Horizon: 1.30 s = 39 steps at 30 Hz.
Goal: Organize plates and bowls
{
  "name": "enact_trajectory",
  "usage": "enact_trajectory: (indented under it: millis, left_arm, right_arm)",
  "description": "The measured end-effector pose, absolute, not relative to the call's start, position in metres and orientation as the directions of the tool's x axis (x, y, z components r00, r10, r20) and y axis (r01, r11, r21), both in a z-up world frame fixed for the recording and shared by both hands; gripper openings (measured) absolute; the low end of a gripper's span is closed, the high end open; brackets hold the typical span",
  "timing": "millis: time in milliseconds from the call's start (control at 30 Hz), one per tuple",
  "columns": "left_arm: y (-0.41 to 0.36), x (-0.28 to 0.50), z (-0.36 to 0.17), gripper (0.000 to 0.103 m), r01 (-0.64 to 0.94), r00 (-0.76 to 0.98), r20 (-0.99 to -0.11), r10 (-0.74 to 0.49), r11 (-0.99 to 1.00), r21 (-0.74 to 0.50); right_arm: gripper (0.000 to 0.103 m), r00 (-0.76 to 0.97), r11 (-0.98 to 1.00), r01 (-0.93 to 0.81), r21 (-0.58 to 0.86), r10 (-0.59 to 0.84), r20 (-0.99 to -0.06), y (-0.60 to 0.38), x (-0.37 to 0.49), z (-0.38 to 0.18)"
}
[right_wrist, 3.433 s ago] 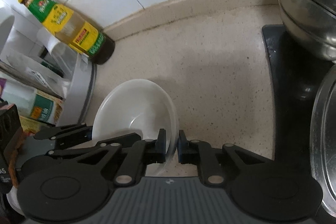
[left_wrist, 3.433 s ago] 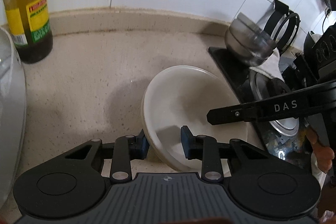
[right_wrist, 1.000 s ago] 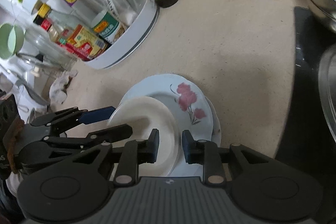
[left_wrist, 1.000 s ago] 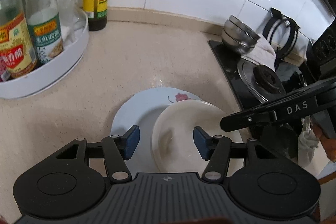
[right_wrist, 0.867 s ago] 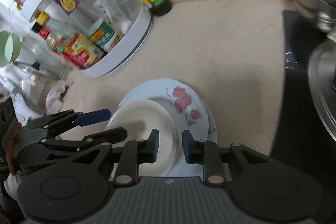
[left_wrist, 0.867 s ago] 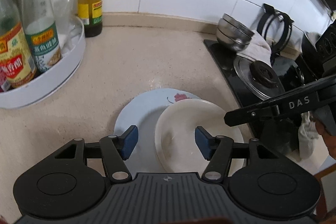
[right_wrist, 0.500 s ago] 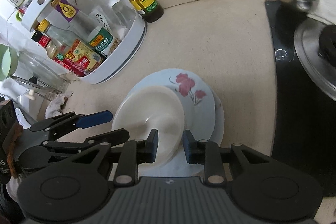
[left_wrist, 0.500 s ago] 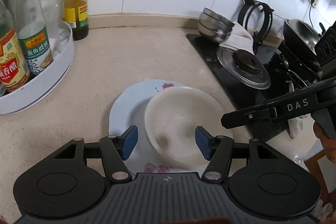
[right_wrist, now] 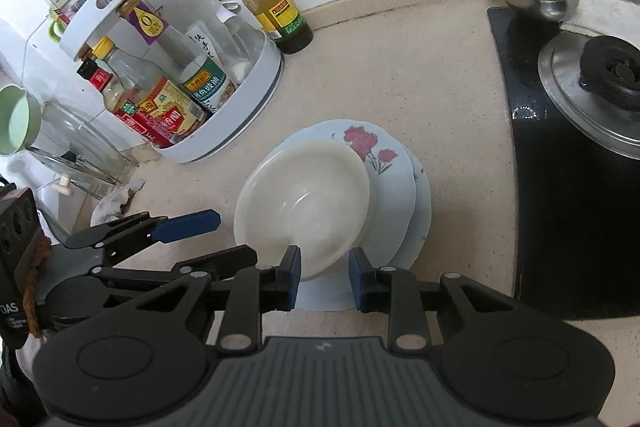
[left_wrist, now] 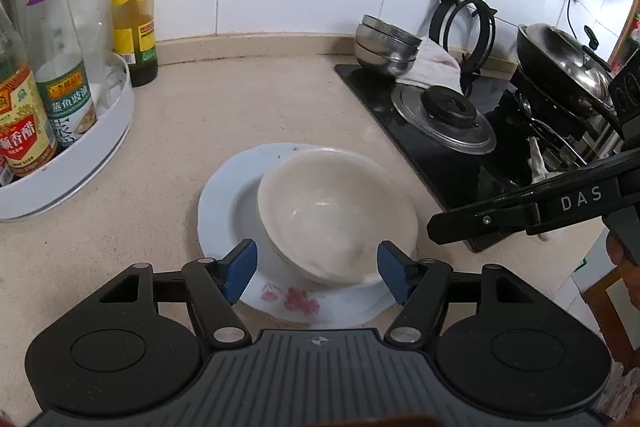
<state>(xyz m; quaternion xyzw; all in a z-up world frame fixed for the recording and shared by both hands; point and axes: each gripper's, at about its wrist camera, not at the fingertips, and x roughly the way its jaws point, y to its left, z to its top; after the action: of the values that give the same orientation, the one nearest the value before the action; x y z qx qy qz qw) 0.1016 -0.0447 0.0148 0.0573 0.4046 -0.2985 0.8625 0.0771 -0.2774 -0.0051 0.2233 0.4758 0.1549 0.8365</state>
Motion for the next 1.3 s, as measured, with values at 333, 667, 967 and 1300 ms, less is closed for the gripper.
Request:
enact_trajectory:
  millis: [333, 667, 967, 1300]
  left_arm:
    - [-0.038, 0.087, 0.006, 0.074, 0.566, 0.479, -0.739, -0.473, 0.810, -0.152]
    - [-0.032, 0.070, 0.005, 0.075, 0.548, 0.497, -0.711, -0.498, 0.815, -0.187]
    - [-0.020, 0.063, 0.008, 0.079, 0.462, 0.571, -0.662, -0.486, 0.856, -0.230]
    - [-0.015, 0.058, 0.026, 0.085, 0.342, 0.677, -0.618, -0.399, 0.915, -0.216]
  right_arm:
    - [0.027, 0.491, 0.845, -0.040, 0.534, 0.482, -0.726, -0.276, 0.058, -0.012]
    - [0.027, 0.515, 0.842, -0.062, 0.536, 0.487, -0.706, -0.266, 0.037, -0.010]
    - [0.032, 0.659, 0.912, -0.087, 0.400, 0.354, -0.663, -0.246, 0.017, 0.008]
    - [0.040, 0.810, 0.958, -0.109, 0.266, 0.241, -0.535, -0.224, 0.015, 0.023]
